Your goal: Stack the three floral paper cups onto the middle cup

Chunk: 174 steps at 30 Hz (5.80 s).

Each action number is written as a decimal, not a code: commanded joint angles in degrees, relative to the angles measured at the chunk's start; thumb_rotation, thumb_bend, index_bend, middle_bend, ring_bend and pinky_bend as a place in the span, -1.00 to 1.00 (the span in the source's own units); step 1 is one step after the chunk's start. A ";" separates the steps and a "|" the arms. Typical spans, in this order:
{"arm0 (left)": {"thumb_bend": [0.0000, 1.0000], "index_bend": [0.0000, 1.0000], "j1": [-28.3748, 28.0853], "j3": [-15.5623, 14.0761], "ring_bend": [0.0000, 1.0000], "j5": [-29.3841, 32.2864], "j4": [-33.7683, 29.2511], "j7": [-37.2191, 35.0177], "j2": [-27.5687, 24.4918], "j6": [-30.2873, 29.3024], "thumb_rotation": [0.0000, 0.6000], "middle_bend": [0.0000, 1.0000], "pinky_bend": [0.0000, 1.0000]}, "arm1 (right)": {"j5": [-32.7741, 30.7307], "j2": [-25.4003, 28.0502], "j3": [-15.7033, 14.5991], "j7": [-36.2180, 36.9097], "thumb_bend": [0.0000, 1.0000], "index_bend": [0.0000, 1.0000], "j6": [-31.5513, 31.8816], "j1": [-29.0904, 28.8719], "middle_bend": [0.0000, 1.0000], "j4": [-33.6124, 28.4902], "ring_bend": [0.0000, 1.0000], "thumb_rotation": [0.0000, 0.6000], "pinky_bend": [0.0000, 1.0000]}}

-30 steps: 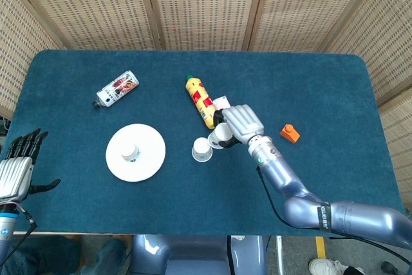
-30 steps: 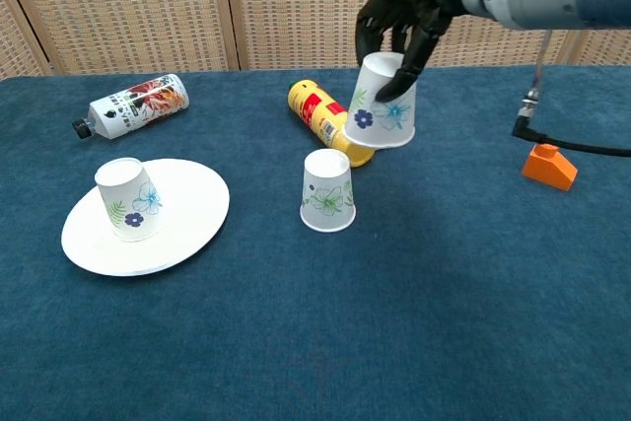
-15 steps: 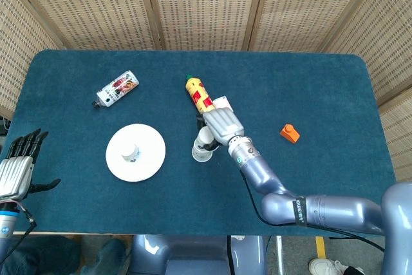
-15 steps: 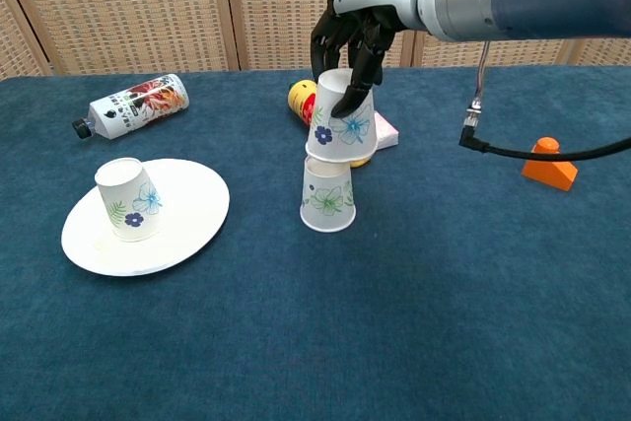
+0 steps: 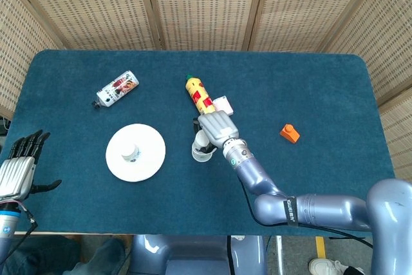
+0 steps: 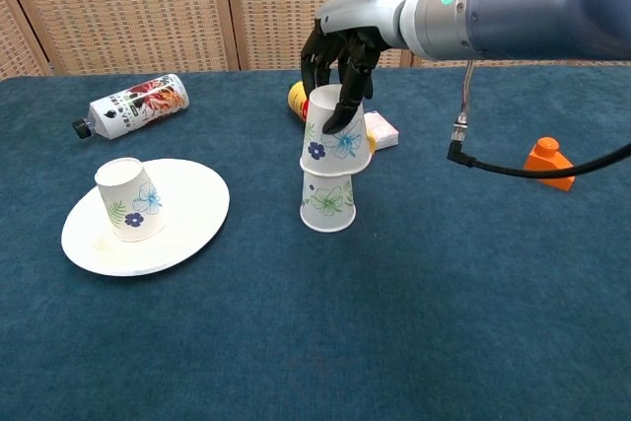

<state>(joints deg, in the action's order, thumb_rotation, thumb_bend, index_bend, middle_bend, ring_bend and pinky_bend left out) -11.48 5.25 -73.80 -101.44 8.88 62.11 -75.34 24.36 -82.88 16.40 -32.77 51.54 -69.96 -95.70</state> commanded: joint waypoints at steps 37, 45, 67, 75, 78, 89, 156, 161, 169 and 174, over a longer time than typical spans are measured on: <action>-1.00 -1.00 -0.90 -0.48 -1.00 -3.28 3.08 0.09 2.21 -1.13 1.00 -1.00 -1.00 | 54.42 10.10 -23.27 30.76 -1.00 -0.99 23.64 29.49 -1.00 19.34 -1.00 1.00 -1.00; -1.00 -1.00 -3.30 -0.40 -1.00 -5.12 2.27 1.78 1.92 1.37 1.00 -1.00 -1.00 | 54.82 8.27 -24.30 35.76 -1.00 -1.00 32.61 41.44 -1.00 23.19 -1.00 1.00 -1.00; -1.00 -0.74 -24.40 2.77 -0.64 -8.17 15.60 7.42 11.28 22.72 1.00 -0.75 -0.45 | 60.54 11.42 -20.32 29.40 -1.00 -0.89 42.12 52.67 -0.97 12.82 -1.00 1.00 -1.00; -0.87 -0.55 -26.61 0.77 -0.54 -9.20 21.09 4.91 14.21 25.08 1.00 -0.62 -0.39 | 61.67 11.56 -18.34 28.26 -1.00 -0.88 41.97 54.24 -0.97 12.40 -1.00 1.00 -1.00; -0.87 -0.55 -26.81 0.11 -0.54 -9.53 22.13 3.36 14.73 25.13 1.00 -0.62 -0.39 | 62.02 11.63 -17.64 28.00 -1.00 -0.88 41.84 54.71 -0.97 12.17 -1.00 1.00 -1.00; -0.87 -0.40 -27.55 -0.91 -0.38 -10.94 27.26 -1.53 18.64 23.49 1.00 -0.44 -0.26 | 63.01 11.55 -15.85 27.61 -1.00 -0.87 40.84 55.92 -0.97 12.01 -1.00 1.00 -1.00; -0.80 0.09 -54.25 9.18 0.08 25.77 5.76 31.34 19.51 27.34 1.00 -0.06 0.16 | 63.06 14.15 -9.73 33.38 -1.00 -0.74 38.67 59.68 -0.97 10.89 -1.00 1.00 -1.00; -0.80 0.08 -56.05 8.48 0.08 27.05 7.77 31.90 21.40 26.95 1.00 -0.06 0.16 | 63.03 14.30 -9.49 33.94 -1.00 -0.74 38.55 59.83 -0.97 11.02 -1.00 1.00 -1.00; -0.86 -0.33 -57.60 7.51 -0.34 28.47 9.30 31.83 23.06 27.17 1.00 -0.41 -0.09 | 63.11 14.40 -9.28 34.25 -1.00 -0.73 38.42 59.95 -0.97 11.04 -1.00 1.00 -1.00; -1.00 -1.00 -57.87 6.19 -0.98 29.51 9.01 30.11 22.94 29.06 1.00 -1.00 -0.60 | 62.98 14.49 -9.16 34.54 -1.00 -0.73 38.17 60.05 -0.97 11.03 -1.00 1.00 -1.00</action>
<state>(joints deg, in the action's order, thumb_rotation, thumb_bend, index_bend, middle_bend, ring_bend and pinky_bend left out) -69.29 11.81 -44.50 -92.09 39.31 85.22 -46.36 87.35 -68.40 7.23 1.77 89.71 -9.91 -84.67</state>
